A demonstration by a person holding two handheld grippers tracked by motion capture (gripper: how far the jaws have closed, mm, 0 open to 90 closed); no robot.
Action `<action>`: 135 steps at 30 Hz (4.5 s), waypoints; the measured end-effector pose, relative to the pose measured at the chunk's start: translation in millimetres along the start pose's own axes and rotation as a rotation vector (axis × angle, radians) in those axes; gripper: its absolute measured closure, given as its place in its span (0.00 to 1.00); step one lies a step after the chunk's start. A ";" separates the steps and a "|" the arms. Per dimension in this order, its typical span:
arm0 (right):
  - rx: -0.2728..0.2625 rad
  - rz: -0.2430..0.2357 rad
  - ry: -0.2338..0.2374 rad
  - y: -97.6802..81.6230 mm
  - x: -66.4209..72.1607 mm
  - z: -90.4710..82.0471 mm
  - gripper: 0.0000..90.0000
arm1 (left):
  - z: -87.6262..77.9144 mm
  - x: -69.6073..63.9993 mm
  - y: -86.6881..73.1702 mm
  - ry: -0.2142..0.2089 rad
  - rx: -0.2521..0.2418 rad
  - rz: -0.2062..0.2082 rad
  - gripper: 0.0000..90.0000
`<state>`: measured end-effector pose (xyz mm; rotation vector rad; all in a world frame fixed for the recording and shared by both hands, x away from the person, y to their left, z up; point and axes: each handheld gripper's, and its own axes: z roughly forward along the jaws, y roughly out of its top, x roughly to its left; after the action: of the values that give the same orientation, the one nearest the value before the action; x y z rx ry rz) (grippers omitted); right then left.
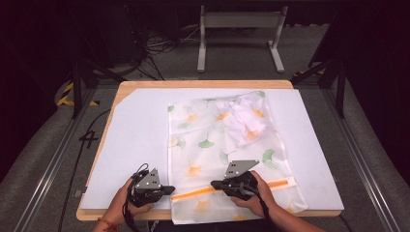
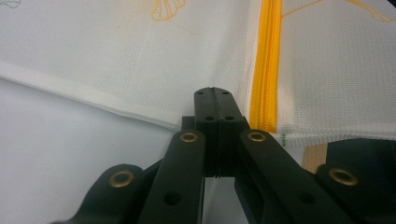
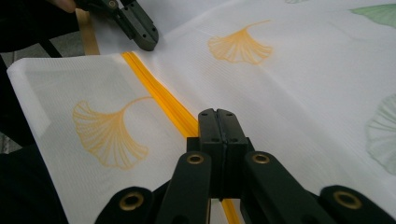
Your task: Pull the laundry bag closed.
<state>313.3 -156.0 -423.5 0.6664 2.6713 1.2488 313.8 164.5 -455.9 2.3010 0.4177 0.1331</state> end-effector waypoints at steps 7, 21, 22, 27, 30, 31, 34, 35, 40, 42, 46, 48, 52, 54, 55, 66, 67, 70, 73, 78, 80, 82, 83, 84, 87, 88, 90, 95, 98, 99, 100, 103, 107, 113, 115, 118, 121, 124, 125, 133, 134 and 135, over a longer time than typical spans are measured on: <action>-0.009 0.038 -0.049 -16.2 -16.1 -23.1 1.00 | -0.1 0.6 0.1 -0.001 0.000 -0.002 1.00; -0.029 0.068 -0.083 -29.0 -27.5 -45.3 1.00 | 0.0 1.0 -0.5 -0.005 -0.004 -0.006 1.00; -0.026 0.071 -0.085 -30.4 -28.2 -46.3 1.00 | 0.0 1.1 -0.6 -0.007 -0.005 -0.007 1.00; -0.027 0.081 -0.094 -34.2 -30.1 -50.8 1.00 | -0.1 0.7 -0.3 -0.003 -0.003 -0.005 1.00; -0.024 0.085 -0.097 -36.3 -30.9 -52.5 1.00 | -0.1 0.8 -0.2 -0.003 -0.001 -0.002 1.00; -0.025 0.089 -0.097 -37.0 -31.7 -53.1 1.00 | -0.1 0.9 -0.3 -0.004 -0.003 -0.004 1.00; -0.026 0.100 -0.105 -39.3 -34.2 -56.0 1.00 | -0.1 0.8 -0.3 -0.004 -0.003 -0.004 1.00; -0.025 0.102 -0.106 -40.4 -34.8 -56.9 1.00 | -0.1 0.9 -0.4 -0.004 -0.003 -0.004 1.00; -0.025 0.124 -0.120 -47.1 -38.6 -63.7 1.00 | 0.0 1.1 -0.5 -0.006 -0.004 -0.006 1.00; -0.024 0.131 -0.132 -51.0 -41.1 -67.5 1.00 | -0.1 1.1 -0.3 -0.005 -0.003 -0.005 1.00; -0.022 0.149 -0.152 -58.0 -45.1 -74.1 1.00 | -0.1 1.0 -0.3 -0.005 -0.003 -0.006 1.00; -0.019 0.157 -0.167 -62.2 -47.8 -78.3 1.00 | -0.1 0.8 -0.1 -0.004 -0.001 -0.005 1.00; -0.014 0.179 -0.190 -70.3 -53.3 -86.2 1.00 | -0.1 0.9 -0.2 -0.004 -0.002 -0.005 1.00; -0.010 0.188 -0.201 -74.6 -55.6 -89.5 1.00 | -0.1 1.0 -0.4 -0.007 -0.003 -0.010 1.00; -0.011 0.194 -0.206 -76.8 -56.8 -91.0 1.00 | -0.1 1.3 -0.5 -0.008 -0.005 -0.010 1.00; -0.005 0.221 -0.245 -88.8 -63.3 -105.8 1.00 | 0.0 1.3 -0.3 -0.008 -0.004 -0.009 1.00; -0.005 0.221 -0.245 -88.8 -63.3 -105.8 1.00 | 0.0 1.3 -0.3 -0.008 -0.004 -0.009 1.00; -0.002 0.228 -0.263 -93.6 -65.7 -110.1 1.00 | 0.0 1.3 -0.4 -0.008 -0.004 -0.009 1.00; -0.008 0.243 -0.271 -97.1 -67.7 -115.2 1.00 | 0.0 1.4 -0.2 -0.009 -0.002 -0.008 1.00; -0.002 0.250 -0.288 -102.8 -69.6 -120.5 1.00 | -0.1 1.5 0.1 -0.010 -0.001 -0.008 1.00; -0.001 0.248 -0.297 -104.6 -70.4 -122.9 1.00 | -0.1 1.4 0.1 -0.009 0.000 -0.008 1.00; -0.006 0.260 -0.303 -107.0 -71.8 -127.0 1.00 | -0.1 1.5 0.0 -0.010 -0.001 -0.009 1.00; -0.011 0.267 -0.307 -108.7 -72.4 -129.8 1.00 | -0.1 1.5 0.1 -0.009 0.000 -0.009 1.00; -0.015 0.269 -0.308 -109.8 -72.8 -131.2 1.00 | -0.1 1.5 0.0 -0.009 -0.001 -0.010 1.00; -0.017 0.283 -0.314 -113.3 -73.6 -135.0 1.00 | -0.1 1.6 -0.1 -0.011 -0.002 -0.011 1.00; -0.017 0.283 -0.314 -113.3 -73.6 -135.0 1.00 | -0.1 1.6 0.0 -0.010 -0.001 -0.011 1.00; -0.018 0.287 -0.322 -116.0 -74.3 -138.0 1.00 | 0.0 1.8 -0.2 -0.013 -0.003 -0.013 1.00; -0.028 0.313 -0.337 -121.9 -76.3 -145.0 1.00 | 0.0 1.8 -0.4 -0.013 -0.006 -0.015 1.00; -0.042 0.328 -0.340 -127.5 -78.7 -150.1 1.00 | -0.1 1.5 -0.8 -0.010 -0.007 -0.016 1.00; -0.053 0.338 -0.334 -129.2 -78.9 -151.9 1.00 | -0.1 1.4 -0.7 -0.009 -0.006 -0.014 1.00; -0.057 0.344 -0.333 -130.3 -78.5 -153.2 1.00 | -0.1 1.4 -0.6 -0.009 -0.006 -0.015 1.00; -0.063 0.340 -0.334 -131.4 -77.8 -154.0 1.00 | -0.1 1.5 -0.8 -0.010 -0.008 -0.019 1.00; -0.055 0.311 -0.342 -131.9 -76.6 -151.6 1.00 | -0.4 1.8 -0.7 -0.010 -0.005 -0.022 1.00; -0.050 0.288 -0.356 -132.4 -74.4 -149.8 1.00 | -0.4 1.6 -0.9 -0.008 -0.006 -0.021 1.00; -0.047 0.281 -0.361 -132.8 -73.4 -149.0 1.00 | -0.4 1.8 -0.7 -0.010 -0.005 -0.020 1.00; -0.037 0.276 -0.363 -133.2 -72.5 -147.7 1.00 | -0.3 1.3 -0.2 -0.006 -0.004 -0.009 1.00; -0.032 0.253 -0.372 -132.2 -71.2 -146.6 1.00 | -0.7 1.2 0.5 -0.001 0.002 0.000 1.00; -0.015 0.209 -0.388 -129.6 -68.6 -145.4 1.00 | -0.9 -1.3 2.6 0.017 0.018 0.017 1.00; -0.013 0.188 -0.395 -128.3 -67.2 -145.4 1.00 | -1.3 -1.2 3.3 0.020 0.023 0.027 1.00; -0.056 0.188 -0.387 -125.9 -67.1 -152.1 0.96 | -7.5 3.0 0.7 0.029 -0.009 -0.002 1.00; -0.056 0.181 -0.392 -125.3 -66.9 -152.9 0.96 | -8.3 3.0 1.0 0.030 -0.013 -0.004 1.00; -0.059 0.179 -0.397 -124.9 -67.0 -153.4 0.96 | -9.2 3.3 1.6 0.037 -0.018 -0.002 1.00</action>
<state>287.1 -363.2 -422.6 1.0412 2.2839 1.0900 315.2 170.9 -448.5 2.2832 0.4356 0.1781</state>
